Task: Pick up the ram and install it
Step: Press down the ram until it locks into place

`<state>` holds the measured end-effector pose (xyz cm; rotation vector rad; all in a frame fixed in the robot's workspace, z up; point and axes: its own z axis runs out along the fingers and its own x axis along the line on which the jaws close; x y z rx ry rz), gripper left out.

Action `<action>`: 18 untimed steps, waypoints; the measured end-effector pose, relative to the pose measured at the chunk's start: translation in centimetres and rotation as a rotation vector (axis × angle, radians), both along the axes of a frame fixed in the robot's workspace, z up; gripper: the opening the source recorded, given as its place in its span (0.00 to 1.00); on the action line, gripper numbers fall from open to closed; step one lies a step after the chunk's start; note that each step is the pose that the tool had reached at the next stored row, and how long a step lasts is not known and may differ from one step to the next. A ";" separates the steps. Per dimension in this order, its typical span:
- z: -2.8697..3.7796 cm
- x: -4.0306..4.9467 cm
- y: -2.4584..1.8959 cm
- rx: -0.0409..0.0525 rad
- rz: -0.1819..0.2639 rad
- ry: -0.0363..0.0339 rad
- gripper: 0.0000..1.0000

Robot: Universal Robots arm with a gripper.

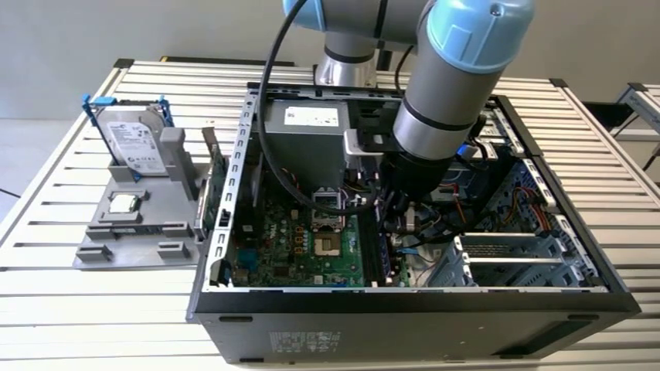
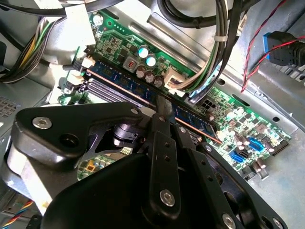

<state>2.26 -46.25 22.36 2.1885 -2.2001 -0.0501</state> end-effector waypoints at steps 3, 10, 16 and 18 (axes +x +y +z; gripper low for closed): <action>0.54 -0.01 -0.03 -0.0014 0.000 0.0003 0.00; 1.71 0.00 -0.03 -0.0019 0.000 0.0004 0.00; 2.50 -0.01 -0.03 -0.0019 0.000 0.0004 0.00; 2.70 -0.01 -0.03 -0.0017 0.000 0.0004 0.00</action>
